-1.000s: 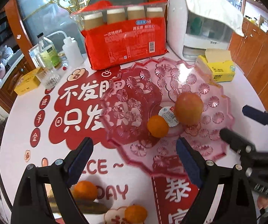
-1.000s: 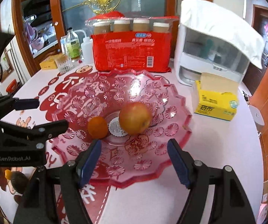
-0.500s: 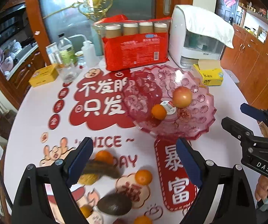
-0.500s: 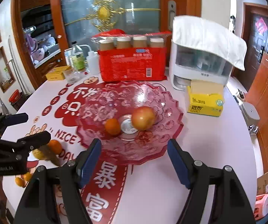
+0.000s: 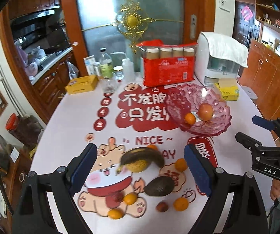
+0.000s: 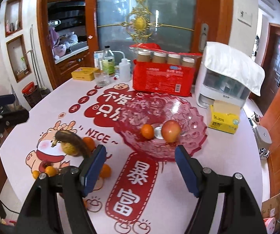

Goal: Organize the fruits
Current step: 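Move both tools back toward the remaining fruits on the table, then grasp the banana with the left tool while the right tool grasps the avocado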

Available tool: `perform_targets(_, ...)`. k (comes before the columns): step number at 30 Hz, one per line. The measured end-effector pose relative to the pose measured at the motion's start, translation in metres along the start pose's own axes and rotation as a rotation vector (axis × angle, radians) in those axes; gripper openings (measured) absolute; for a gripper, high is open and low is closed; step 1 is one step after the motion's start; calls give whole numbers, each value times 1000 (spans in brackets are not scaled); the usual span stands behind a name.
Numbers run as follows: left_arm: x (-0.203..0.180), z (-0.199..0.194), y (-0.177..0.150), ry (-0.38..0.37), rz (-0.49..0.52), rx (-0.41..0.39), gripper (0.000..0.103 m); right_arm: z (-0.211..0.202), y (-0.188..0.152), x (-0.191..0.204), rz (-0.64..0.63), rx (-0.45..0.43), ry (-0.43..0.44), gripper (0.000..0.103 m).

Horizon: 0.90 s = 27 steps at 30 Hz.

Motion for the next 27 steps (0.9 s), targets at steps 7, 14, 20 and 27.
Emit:
perform_targets(7, 45, -22, -6, 2, 18, -58, 93, -3, 5, 44, 21, 24, 2, 73)
perform_targets(14, 92, -22, -21, -37, 94, -90, 93, -3, 13, 88, 92, 15, -56, 74)
perform_targets(20, 123, 6, -43, -108, 123, -67, 93, 1, -4, 110, 175, 36, -127, 73)
perform_targets(27, 138, 63, -73, -183, 109, 53, 93, 10, -30, 124, 222, 78, -211, 73)
Point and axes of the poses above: each gripper's, at about its wrist camera, not at the fingertips, and z roughly the way its jaws point, x to its left, y to its top, the point moved 9 cm from there along z, roughly the way its jaws point, and after that the axes turned 7 degrees about y, right-handed, at the moved point
